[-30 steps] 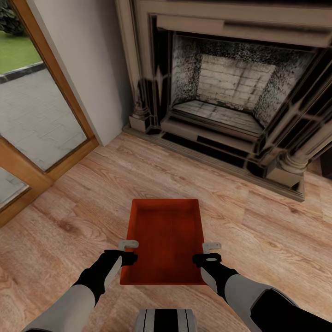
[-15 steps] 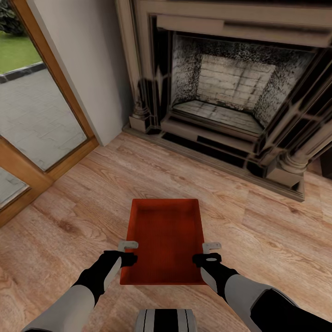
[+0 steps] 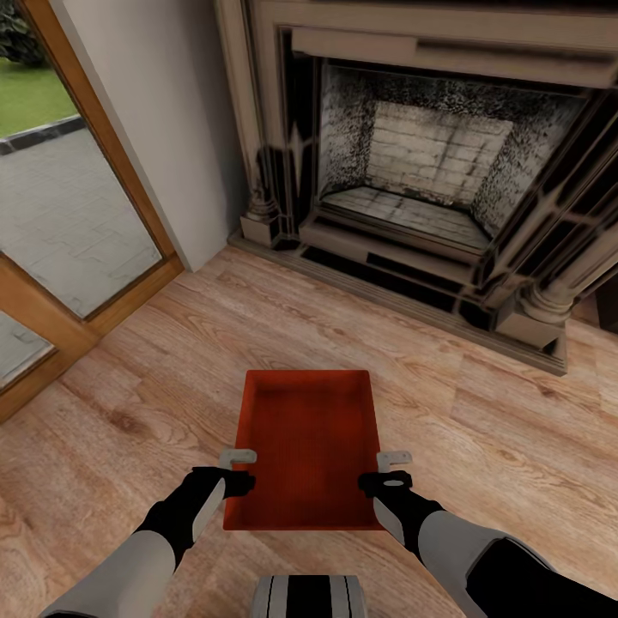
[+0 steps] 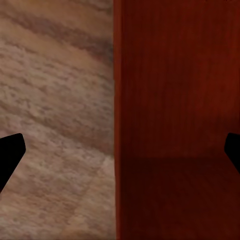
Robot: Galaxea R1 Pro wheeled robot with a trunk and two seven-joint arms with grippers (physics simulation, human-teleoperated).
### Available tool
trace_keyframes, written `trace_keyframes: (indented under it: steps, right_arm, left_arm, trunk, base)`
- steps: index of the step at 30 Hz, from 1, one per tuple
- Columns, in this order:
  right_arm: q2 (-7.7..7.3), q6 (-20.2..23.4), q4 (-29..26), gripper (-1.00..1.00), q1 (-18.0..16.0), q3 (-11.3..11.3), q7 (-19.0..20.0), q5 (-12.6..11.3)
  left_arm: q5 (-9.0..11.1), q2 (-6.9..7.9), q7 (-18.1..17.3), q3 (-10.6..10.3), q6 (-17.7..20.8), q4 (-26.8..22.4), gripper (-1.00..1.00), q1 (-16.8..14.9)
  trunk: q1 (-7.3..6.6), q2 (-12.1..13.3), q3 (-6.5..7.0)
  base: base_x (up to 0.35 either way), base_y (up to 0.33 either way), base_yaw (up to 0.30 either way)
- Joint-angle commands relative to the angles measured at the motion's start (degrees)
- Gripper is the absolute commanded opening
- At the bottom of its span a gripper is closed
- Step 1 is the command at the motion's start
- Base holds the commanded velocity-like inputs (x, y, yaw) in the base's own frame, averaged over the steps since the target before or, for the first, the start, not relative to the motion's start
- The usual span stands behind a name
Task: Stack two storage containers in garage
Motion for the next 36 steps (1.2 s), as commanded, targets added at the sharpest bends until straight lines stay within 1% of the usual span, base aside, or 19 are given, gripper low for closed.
trace_keyframes:
  steps: [1, 36]
  right_arm:
    - [0.0, 0.2, -0.1, 1.0, 0.0, 0.5, -0.3, -0.4]
    - [0.0, 0.2, -0.1, 1.0, 0.0, 0.5, -0.3, -0.4]
  left_arm:
    - [0.6, 0.07, 0.5, -0.3, 0.2, -0.1, 1.0, 0.0]
    - [0.4, -0.22, 1.2, -0.4, 0.5, -0.4, 1.0, 0.0]
  trunk:
    - [-0.01, 0.0, -0.03]
    - [-0.01, 0.0, -0.03]
  base:
    - [0.0, 0.0, 0.0]
    - [0.0, 0.0, 0.0]
